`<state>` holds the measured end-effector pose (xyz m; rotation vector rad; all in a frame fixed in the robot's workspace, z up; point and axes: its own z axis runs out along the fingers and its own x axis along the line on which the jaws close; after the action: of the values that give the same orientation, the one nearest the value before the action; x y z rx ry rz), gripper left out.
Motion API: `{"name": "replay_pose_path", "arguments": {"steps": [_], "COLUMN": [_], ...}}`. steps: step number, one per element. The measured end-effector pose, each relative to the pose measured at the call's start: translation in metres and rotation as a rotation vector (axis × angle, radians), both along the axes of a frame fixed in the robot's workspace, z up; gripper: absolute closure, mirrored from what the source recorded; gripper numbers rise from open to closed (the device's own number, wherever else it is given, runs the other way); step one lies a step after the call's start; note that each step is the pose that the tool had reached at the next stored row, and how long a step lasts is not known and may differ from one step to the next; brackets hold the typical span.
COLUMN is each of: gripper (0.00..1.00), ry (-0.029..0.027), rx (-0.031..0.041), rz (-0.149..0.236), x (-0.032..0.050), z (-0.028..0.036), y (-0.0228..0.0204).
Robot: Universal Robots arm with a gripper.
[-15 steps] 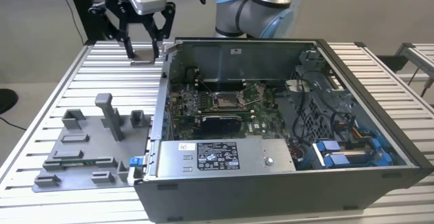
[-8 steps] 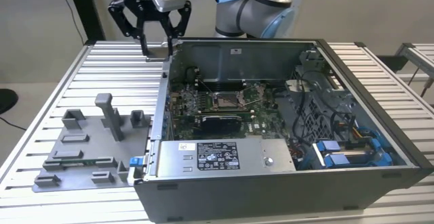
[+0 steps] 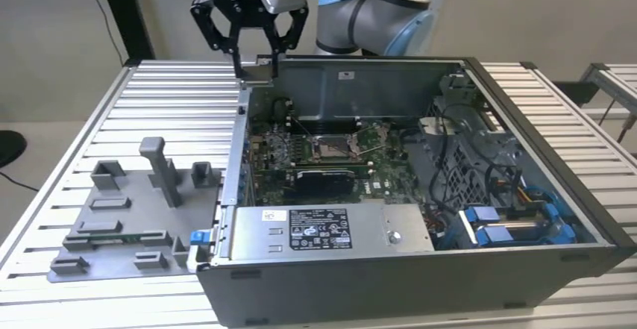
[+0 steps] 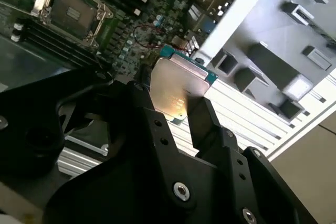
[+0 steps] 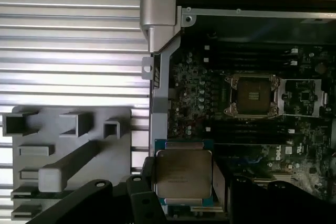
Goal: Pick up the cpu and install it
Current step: 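Place the cpu into insertion slot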
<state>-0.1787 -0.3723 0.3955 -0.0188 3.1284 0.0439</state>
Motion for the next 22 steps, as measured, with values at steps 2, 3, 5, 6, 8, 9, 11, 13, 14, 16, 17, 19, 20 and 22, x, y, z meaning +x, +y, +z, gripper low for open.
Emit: {"name": "replay_pose_path", "arguments": {"steps": [2,3,5,6,8,9,11,13,14,16,17,19,20,22], "gripper": [1.0,1.0,1.0,1.0,1.0,1.0,1.0,1.0,1.0,1.0,1.0,1.0,1.0,1.0], "ry": [0.0001,0.0,0.0001,0.0001,0.0,0.0001,0.0,0.0,0.0001,0.0,0.0001,0.0,0.0,0.0], "rx": [0.0,-0.0001,0.0,-0.0001,-0.0001,0.0,0.0,0.0,0.0,-0.0001,-0.0001,0.0,-0.0001,0.0], "rz": [0.0,0.0,0.0,0.0,0.0,0.0,0.0,0.0,0.0,0.0,0.0,0.0,0.0,0.0], "x": [0.0063,0.0097,0.0148,0.0156,0.0156,0.0156,0.0157,0.0157,0.0157,0.0157,0.0157,0.0158,0.0158,0.0158], "z": [0.0,0.0,0.0,0.0001,0.0001,0.0001,0.0,0.0,0.0001,0.0,0.0001,0.0,0.0,0.0], "y": [0.0019,0.0027,0.004,0.0043,0.0043,0.0043,0.0043,0.0043,0.0043,0.0043,0.0043,0.0043,0.0043,0.0043]}}
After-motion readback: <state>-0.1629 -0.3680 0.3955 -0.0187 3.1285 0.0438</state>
